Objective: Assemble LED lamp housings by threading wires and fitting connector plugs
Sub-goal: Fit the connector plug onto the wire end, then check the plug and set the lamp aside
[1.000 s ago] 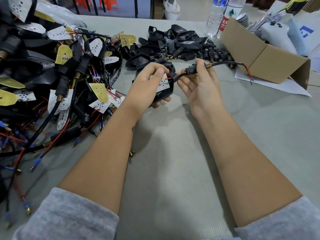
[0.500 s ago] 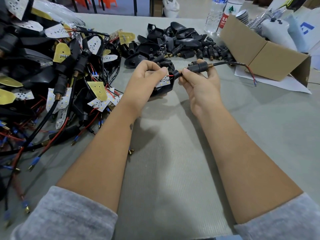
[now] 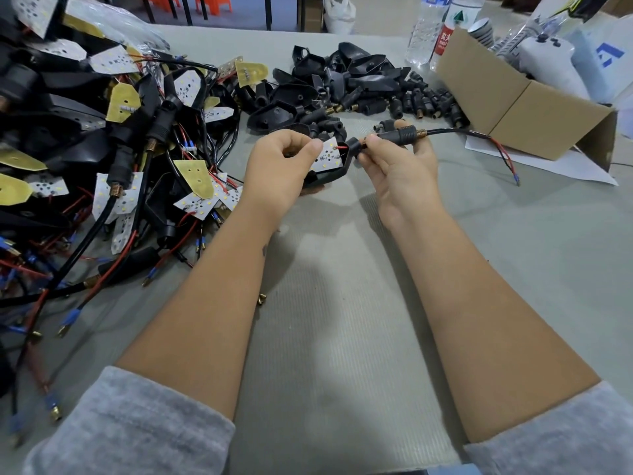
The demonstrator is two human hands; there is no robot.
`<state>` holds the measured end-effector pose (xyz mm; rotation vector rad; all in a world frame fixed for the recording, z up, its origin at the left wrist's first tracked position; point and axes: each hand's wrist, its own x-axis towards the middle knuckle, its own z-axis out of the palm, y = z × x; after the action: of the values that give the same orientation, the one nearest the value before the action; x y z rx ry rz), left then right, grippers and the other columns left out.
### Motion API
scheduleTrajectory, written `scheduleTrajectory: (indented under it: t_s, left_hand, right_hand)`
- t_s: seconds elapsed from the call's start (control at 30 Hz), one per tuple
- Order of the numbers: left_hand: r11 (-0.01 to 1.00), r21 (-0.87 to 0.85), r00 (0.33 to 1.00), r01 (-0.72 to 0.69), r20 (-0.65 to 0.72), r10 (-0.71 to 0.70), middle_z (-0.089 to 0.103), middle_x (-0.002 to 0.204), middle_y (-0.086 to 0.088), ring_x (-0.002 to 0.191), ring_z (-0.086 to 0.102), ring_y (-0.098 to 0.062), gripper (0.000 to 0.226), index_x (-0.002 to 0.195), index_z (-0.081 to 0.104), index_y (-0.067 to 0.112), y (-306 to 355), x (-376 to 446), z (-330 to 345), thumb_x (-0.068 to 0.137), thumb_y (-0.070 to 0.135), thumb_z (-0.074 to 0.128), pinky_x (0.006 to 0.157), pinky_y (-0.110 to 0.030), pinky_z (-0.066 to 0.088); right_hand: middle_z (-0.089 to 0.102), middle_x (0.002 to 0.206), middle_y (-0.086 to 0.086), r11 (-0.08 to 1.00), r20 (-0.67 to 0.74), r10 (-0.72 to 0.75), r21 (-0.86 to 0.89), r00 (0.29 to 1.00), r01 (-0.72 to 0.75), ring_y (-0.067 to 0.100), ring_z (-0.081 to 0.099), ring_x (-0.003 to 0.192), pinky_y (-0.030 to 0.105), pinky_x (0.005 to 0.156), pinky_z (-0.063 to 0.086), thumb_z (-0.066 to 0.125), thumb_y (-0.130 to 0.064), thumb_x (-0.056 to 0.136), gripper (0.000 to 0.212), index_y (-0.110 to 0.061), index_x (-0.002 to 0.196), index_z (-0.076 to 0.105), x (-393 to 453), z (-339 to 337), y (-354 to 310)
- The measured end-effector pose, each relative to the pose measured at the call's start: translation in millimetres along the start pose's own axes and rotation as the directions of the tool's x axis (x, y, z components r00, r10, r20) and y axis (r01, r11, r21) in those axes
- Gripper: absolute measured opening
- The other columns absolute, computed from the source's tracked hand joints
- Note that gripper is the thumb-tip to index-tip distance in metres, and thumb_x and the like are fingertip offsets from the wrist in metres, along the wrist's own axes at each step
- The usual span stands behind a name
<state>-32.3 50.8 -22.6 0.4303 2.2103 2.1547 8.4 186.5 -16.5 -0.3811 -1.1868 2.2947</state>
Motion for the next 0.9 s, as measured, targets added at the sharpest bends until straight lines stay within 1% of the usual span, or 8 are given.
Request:
scheduleTrajectory:
  t_s: [0.07, 0.17, 0.27, 0.37, 0.5, 0.67, 0.77, 0.9]
  left_hand:
    - [0.998, 0.068, 1.000, -0.014, -0.025, 0.016, 0.056, 0.072, 0.003, 0.054, 0.054, 0.004, 0.017, 0.081, 0.062, 0.018, -0.6, 1.3, 0.5, 0.097, 0.019, 0.059, 0.057, -0.020, 0.054]
    - [0.982, 0.184, 0.998, -0.034, -0.045, 0.043, 0.061, 0.082, 0.003, 0.070, 0.053, -0.004, 0.014, 0.089, 0.062, 0.020, -3.3, 4.7, 0.7, 0.099, 0.027, 0.055, 0.067, -0.020, 0.045]
    - [0.985, 0.169, 0.995, -0.043, -0.077, 0.057, 0.057, 0.075, 0.013, 0.063, 0.049, 0.007, 0.014, 0.094, 0.063, 0.018, -3.0, 5.6, -0.8, 0.099, 0.027, 0.055, 0.065, -0.013, 0.040]
    - [0.987, 0.155, 0.995, -0.053, -0.073, 0.064, 0.060, 0.078, 0.014, 0.065, 0.052, 0.011, 0.011, 0.093, 0.064, 0.019, -1.6, 4.1, -0.8, 0.098, 0.027, 0.057, 0.065, -0.007, 0.042]
    - [0.992, 0.121, 0.997, -0.038, -0.066, 0.046, 0.065, 0.083, 0.013, 0.076, 0.057, 0.004, 0.013, 0.085, 0.065, 0.028, -1.3, 2.9, -1.3, 0.097, 0.029, 0.060, 0.074, -0.013, 0.045]
    - [0.999, 0.038, 0.997, -0.013, -0.079, 0.016, 0.068, 0.095, 0.013, 0.086, 0.063, 0.000, 0.021, 0.071, 0.064, 0.021, 0.3, 3.3, -1.2, 0.092, 0.025, 0.067, 0.080, -0.020, 0.050]
    - [1.000, 0.006, 0.998, 0.006, -0.064, -0.006, 0.065, 0.091, 0.007, 0.084, 0.064, -0.007, 0.022, 0.072, 0.060, 0.018, -0.1, 2.5, 0.6, 0.093, 0.025, 0.066, 0.071, -0.028, 0.058]
    - [1.000, 0.011, 0.994, -0.011, -0.112, 0.012, 0.054, 0.085, 0.000, 0.064, 0.059, 0.002, 0.021, 0.081, 0.050, 0.019, -0.9, 0.8, 2.2, 0.093, 0.026, 0.066, 0.059, -0.026, 0.058]
  right_hand:
    - [0.059, 0.097, 0.009, 0.999, 0.033, 0.016, -0.047, 0.999, -0.014, 0.024, 0.062, 0.092, 0.028, 0.076, 0.055, 0.064, 0.008, 0.086, 0.047, -0.014, 0.122, 0.043, -1.0, 0.7, -0.4]
    - [0.061, 0.099, 0.002, 0.972, 0.129, 0.011, -0.235, 0.992, 0.019, 0.018, 0.062, 0.096, 0.033, 0.085, 0.054, 0.071, 0.001, 0.083, 0.066, -0.024, 0.132, 0.034, -4.5, 2.7, 1.4]
    - [0.066, 0.110, 0.013, 0.925, 0.212, 0.031, -0.377, 0.977, 0.053, 0.026, 0.066, 0.105, 0.038, 0.084, 0.057, 0.076, -0.002, 0.079, 0.088, -0.032, 0.141, 0.022, -7.3, 3.1, 4.0]
    - [0.070, 0.095, 0.009, 0.917, 0.224, 0.036, -0.395, 0.974, 0.057, 0.026, 0.069, 0.096, 0.041, 0.083, 0.059, 0.075, 0.003, 0.078, 0.099, -0.030, 0.148, 0.013, -6.9, 2.3, 5.9]
    - [0.066, 0.092, 0.013, 0.927, 0.225, 0.009, -0.367, 0.974, 0.077, 0.024, 0.066, 0.087, 0.045, 0.086, 0.058, 0.071, 0.010, 0.078, 0.099, -0.026, 0.150, 0.012, -6.7, 1.5, 6.7]
    - [0.061, 0.092, 0.013, 0.961, 0.217, -0.001, -0.270, 0.976, 0.061, 0.025, 0.062, 0.090, 0.043, 0.087, 0.058, 0.069, 0.013, 0.079, 0.096, -0.028, 0.147, 0.016, -6.3, 2.1, 6.1]
    - [0.060, 0.092, 0.015, 0.979, 0.224, 0.010, -0.200, 0.975, 0.035, 0.026, 0.061, 0.092, 0.043, 0.088, 0.057, 0.067, 0.015, 0.080, 0.091, -0.025, 0.145, 0.018, -5.8, 2.0, 5.1]
    - [0.061, 0.088, 0.013, 0.988, 0.246, 0.021, -0.153, 0.969, 0.018, 0.026, 0.063, 0.090, 0.038, 0.083, 0.059, 0.066, 0.016, 0.080, 0.074, -0.019, 0.136, 0.030, -10.0, 4.0, 2.9]
